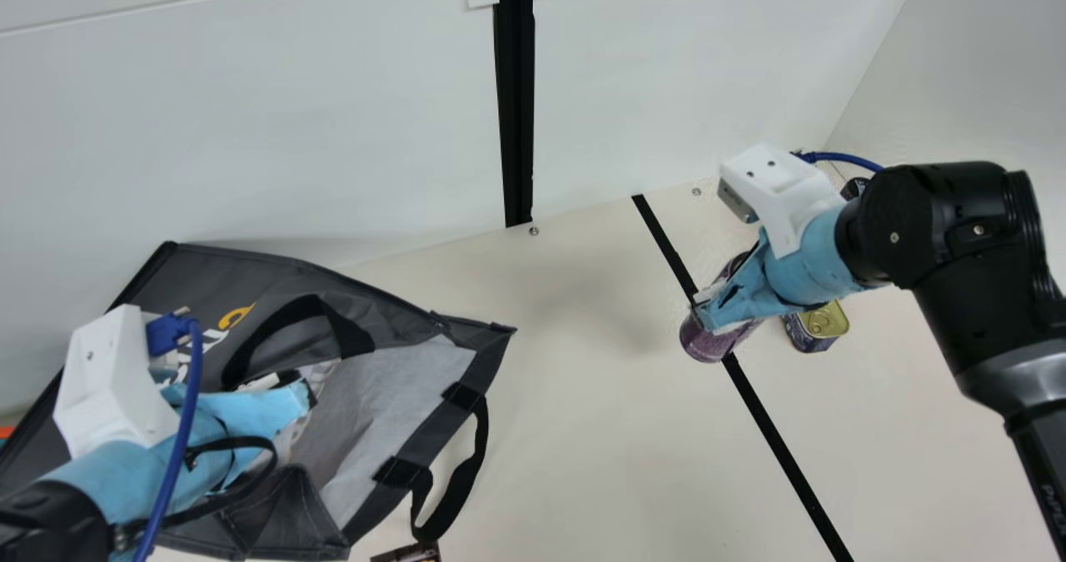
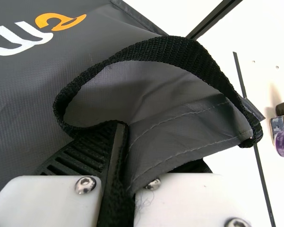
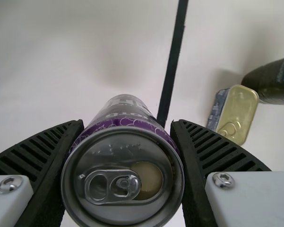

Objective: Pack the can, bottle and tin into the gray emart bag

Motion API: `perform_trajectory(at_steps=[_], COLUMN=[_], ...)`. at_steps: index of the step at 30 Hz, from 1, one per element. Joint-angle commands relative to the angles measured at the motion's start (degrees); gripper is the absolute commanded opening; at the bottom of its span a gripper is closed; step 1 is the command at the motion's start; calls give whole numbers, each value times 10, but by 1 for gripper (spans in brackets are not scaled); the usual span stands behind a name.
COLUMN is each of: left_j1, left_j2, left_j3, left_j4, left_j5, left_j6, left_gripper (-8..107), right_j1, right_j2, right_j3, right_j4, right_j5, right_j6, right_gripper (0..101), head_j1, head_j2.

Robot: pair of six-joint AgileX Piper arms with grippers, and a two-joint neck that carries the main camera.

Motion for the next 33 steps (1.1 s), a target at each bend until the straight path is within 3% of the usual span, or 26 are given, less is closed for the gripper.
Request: perform_trajectory(at_steps=[1,33], left_j1=[0,0], left_j2=[0,0], left_j3=[0,0], left_j4=[0,0], left_j5=[0,0], left_j6=[0,0], left_gripper=[10,10], right_j1=[10,142], right_j2=[-1,-17], right_j3=[2,30], right_j4=[1,27], right_j5=[0,0], right_j6=[-3,-45], right_gripper=[0,0], head_j1=[-13,-13], head_j2=[0,0])
